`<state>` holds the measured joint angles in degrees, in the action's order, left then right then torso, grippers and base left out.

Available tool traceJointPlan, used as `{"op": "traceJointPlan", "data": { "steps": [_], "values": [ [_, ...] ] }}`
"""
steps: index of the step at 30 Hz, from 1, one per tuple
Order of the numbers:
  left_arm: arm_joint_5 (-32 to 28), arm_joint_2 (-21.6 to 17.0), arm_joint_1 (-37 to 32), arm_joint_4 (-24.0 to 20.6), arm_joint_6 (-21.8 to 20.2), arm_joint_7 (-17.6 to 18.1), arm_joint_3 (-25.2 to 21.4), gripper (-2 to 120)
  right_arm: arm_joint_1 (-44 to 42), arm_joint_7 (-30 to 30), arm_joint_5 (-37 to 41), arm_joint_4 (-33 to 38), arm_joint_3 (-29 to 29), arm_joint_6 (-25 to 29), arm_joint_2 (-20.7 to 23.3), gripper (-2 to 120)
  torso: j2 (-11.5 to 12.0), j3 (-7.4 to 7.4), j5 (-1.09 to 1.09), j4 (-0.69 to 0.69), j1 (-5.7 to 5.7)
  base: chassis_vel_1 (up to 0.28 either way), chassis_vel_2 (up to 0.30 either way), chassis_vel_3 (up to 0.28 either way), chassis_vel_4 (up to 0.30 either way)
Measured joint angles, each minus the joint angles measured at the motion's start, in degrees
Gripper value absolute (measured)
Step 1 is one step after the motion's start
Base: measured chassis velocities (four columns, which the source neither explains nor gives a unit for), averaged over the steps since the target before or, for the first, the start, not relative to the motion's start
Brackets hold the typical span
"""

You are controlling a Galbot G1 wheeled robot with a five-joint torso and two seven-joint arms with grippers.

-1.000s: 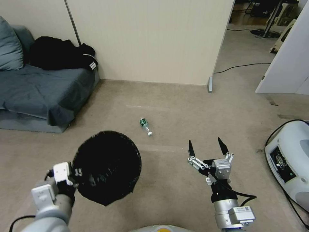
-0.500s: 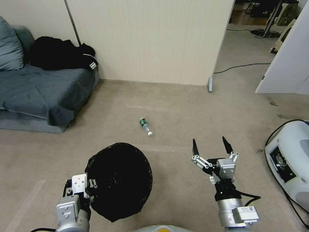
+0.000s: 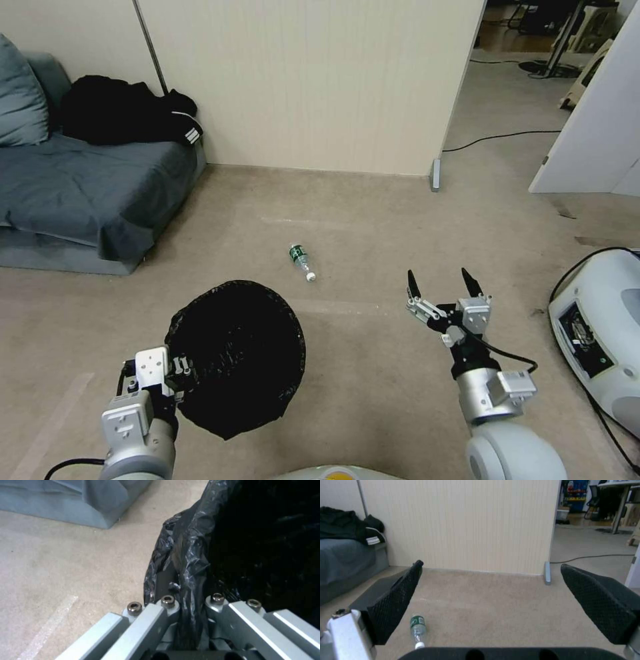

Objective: Pick up the trash bin, then pick up the garbage from the floor and place it into the trash bin.

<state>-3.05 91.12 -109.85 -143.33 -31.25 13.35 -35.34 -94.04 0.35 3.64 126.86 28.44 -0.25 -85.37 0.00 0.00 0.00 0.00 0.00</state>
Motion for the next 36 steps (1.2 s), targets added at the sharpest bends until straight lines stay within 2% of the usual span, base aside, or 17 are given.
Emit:
{"op": "traceJointPlan", "data": {
  "steps": [20, 36],
  "values": [
    [0.13, 0.37, 0.02, 0.08, 0.93, 0.06, -0.05, 1, -2.15, 1.75, -1.36, 0.98, -0.69, 2.50, -0.22, 100, 0.00, 0.00, 0.00, -0.01, 0.00, -0.002, 0.002, 0.004, -0.003],
    [0.65, 1.00, 0.49, 0.81, 1.47, -0.06, 0.55, 1, -2.39, 1.81, -1.77, 1.39, -0.80, 2.57, -0.47, 100, 0.00, 0.00, 0.00, 0.00, 0.00, -0.136, 0.120, 0.135, -0.128]
  ]
}}
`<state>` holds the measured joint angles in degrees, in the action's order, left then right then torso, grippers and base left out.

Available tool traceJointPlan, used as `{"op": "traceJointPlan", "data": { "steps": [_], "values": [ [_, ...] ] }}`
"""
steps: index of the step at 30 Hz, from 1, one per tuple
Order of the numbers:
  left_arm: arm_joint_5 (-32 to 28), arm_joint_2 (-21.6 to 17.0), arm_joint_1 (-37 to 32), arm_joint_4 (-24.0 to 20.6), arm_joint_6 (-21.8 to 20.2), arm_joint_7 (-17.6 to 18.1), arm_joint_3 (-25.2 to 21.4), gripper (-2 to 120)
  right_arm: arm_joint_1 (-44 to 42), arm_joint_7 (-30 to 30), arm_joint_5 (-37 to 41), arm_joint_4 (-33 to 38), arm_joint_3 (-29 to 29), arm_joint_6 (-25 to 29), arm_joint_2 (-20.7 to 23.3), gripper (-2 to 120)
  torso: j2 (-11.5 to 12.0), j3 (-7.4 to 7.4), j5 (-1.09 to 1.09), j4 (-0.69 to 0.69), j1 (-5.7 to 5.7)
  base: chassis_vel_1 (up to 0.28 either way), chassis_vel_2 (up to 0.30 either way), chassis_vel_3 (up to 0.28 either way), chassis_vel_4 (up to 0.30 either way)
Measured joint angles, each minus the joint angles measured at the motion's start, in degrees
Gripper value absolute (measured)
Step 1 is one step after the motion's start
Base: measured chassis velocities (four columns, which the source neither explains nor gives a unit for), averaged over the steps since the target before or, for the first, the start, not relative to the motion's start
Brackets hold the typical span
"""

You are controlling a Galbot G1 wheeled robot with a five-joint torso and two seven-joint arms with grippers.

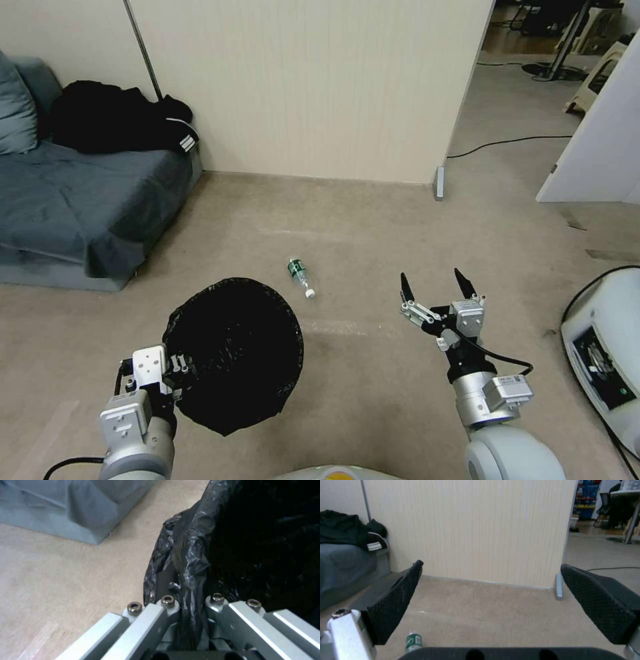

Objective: Pick up the trash bin, then pick up the garbage from the floor and place it into the trash bin.

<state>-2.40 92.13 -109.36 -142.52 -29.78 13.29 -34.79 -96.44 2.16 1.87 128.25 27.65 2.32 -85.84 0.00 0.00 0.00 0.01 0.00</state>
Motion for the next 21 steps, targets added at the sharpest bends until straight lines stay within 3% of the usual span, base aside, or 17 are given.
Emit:
{"op": "traceJointPlan", "data": {
  "steps": [21],
  "values": [
    [0.39, 0.01, 0.65, 0.69, 1.91, -0.75, -0.88, 1, 0.43, 0.32, -0.32, -0.59, -0.55, 0.10, -0.56, 100, 0.00, 0.00, 0.00, -0.01, 0.00, -0.127, 0.132, 0.121, -0.123]
  ]
}}
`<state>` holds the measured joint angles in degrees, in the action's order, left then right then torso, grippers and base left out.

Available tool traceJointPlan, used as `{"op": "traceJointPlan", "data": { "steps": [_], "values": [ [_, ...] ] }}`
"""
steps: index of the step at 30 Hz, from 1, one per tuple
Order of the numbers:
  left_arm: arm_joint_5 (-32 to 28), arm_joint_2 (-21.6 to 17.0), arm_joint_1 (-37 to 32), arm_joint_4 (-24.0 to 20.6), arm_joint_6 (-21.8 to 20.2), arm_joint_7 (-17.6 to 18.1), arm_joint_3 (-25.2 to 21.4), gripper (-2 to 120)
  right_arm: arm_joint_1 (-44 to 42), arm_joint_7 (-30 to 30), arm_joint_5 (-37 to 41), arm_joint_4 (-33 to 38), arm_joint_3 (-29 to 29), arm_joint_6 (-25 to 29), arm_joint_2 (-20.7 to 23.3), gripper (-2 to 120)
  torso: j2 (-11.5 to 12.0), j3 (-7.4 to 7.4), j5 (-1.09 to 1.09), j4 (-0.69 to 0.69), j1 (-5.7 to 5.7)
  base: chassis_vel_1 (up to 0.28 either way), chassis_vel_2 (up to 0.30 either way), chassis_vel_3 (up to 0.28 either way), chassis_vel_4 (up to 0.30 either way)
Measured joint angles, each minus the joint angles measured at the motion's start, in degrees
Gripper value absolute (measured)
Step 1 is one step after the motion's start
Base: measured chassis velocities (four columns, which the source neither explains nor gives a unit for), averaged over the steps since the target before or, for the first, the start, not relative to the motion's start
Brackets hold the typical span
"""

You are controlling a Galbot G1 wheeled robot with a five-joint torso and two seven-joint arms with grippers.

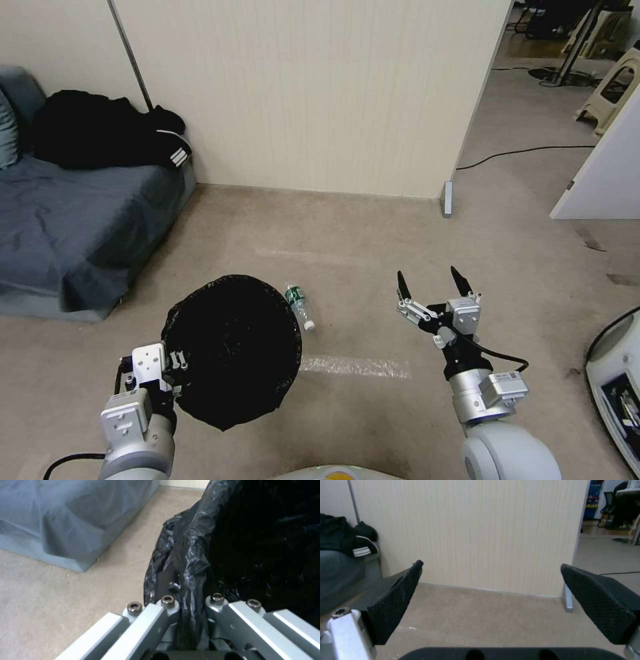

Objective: Pick up the trash bin, then pick up the garbage from the floor and place it into the trash bin.

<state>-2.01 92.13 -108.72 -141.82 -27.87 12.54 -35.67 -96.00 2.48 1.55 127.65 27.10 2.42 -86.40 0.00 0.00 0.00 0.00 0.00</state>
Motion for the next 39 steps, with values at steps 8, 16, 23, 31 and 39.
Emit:
{"op": "traceJointPlan", "data": {
  "steps": [8, 16, 23, 31, 39],
  "values": [
    [-0.97, -0.56, 0.17, 0.01, 0.18, -0.10, -0.46, 1, -0.56, 0.61, -0.44, 0.07, 0.18, 1.85, -0.38, 100, 0.00, 0.01, 0.00, 0.00, 0.01, -0.104, 0.103, 0.110, -0.105],
    [-1.50, -0.86, 0.42, 0.31, 0.18, -0.10, -0.31, 1, -1.41, 1.38, -2.17, -0.10, 0.91, 4.96, -0.69, 100, 0.00, 0.00, 0.00, 0.00, 0.00, -0.009, 0.009, 0.004, -0.011],
    [-2.08, -0.92, 0.44, 0.22, 0.18, -0.16, -0.23, 1, -1.63, 1.72, -2.96, -0.14, 0.86, 5.58, -1.11, 100, 0.00, 0.00, 0.00, 0.00, 0.00, 0.000, 0.000, 0.000, 0.000],
    [-2.09, -0.75, 0.49, 0.15, 0.03, -0.26, -0.06, 1, -1.58, 1.80, -3.02, -0.25, 0.86, 5.69, -1.22, 100, 0.00, 0.00, 0.01, 0.00, 0.00, 0.004, 0.006, 0.003, 0.007],
    [-1.99, -0.67, 0.61, 0.37, -0.07, -0.33, 0.17, 1, -1.48, 1.91, -3.14, -0.48, 0.95, 5.75, -1.27, 100, 0.00, 0.00, 0.00, 0.00, 0.00, 0.039, 0.049, 0.047, 0.047]
  ]
}}
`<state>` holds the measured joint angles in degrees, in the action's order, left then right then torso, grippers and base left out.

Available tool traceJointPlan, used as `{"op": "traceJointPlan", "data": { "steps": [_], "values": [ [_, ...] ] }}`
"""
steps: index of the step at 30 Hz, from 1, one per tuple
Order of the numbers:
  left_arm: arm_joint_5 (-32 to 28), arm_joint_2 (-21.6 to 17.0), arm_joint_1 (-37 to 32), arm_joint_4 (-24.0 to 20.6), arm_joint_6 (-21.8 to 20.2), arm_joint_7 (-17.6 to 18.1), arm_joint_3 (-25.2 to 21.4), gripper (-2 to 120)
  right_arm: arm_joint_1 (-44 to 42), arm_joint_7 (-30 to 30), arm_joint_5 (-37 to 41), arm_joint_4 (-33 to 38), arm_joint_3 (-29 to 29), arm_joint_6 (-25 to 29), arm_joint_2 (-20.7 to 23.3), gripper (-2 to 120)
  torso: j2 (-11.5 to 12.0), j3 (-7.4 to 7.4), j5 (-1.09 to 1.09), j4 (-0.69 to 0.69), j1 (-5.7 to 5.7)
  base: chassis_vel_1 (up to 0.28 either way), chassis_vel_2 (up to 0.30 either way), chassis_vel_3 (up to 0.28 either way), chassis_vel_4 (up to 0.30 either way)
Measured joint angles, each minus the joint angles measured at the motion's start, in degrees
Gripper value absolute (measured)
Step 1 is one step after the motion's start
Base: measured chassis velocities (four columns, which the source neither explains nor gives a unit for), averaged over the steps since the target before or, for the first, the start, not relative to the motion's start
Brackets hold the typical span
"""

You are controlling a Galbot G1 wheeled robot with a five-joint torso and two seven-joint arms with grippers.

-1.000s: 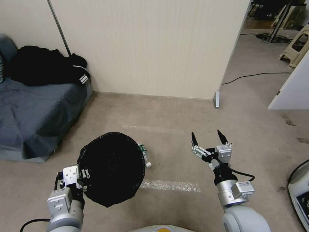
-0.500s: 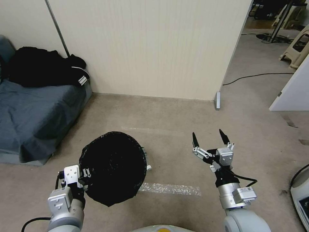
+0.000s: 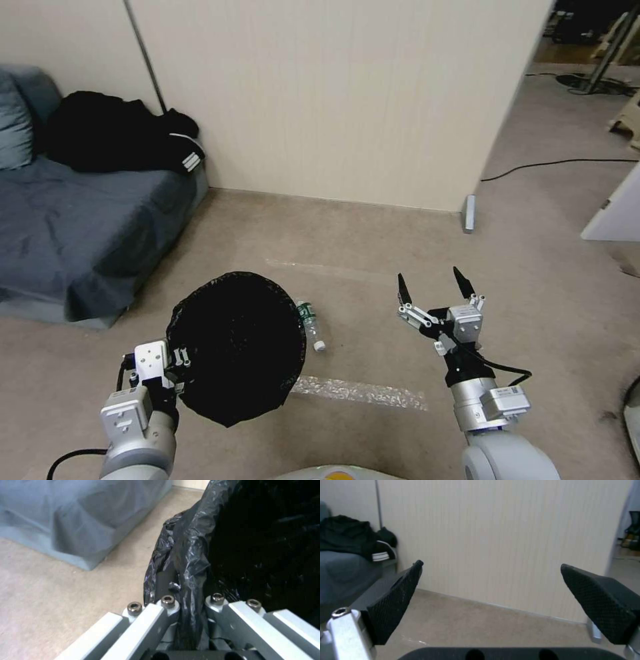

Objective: Pick up the trash bin, then pick up the garbage from the floor and place it into the trash bin.

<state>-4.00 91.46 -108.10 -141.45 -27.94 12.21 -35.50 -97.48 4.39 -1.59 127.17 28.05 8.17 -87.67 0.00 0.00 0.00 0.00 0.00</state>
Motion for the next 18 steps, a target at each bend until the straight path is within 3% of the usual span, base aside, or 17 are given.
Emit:
{"op": "traceJointPlan", "data": {
  "steps": [11, 18],
  "values": [
    [0.04, 0.05, 0.00, 0.28, 0.03, -0.33, 0.20, 1, -0.05, 0.17, -0.16, -0.02, 0.00, 0.09, -0.12, 100, 0.00, 0.00, 0.00, 0.02, 0.00, 0.095, 0.103, 0.097, 0.095],
    [0.17, 0.07, 0.03, 0.47, 0.18, -0.62, 0.59, 1, -0.03, 0.22, -0.18, 0.00, 0.19, 0.13, -0.13, 100, 0.00, 0.00, 0.00, -0.01, 0.00, 0.036, 0.039, 0.020, 0.031]
  ]
}}
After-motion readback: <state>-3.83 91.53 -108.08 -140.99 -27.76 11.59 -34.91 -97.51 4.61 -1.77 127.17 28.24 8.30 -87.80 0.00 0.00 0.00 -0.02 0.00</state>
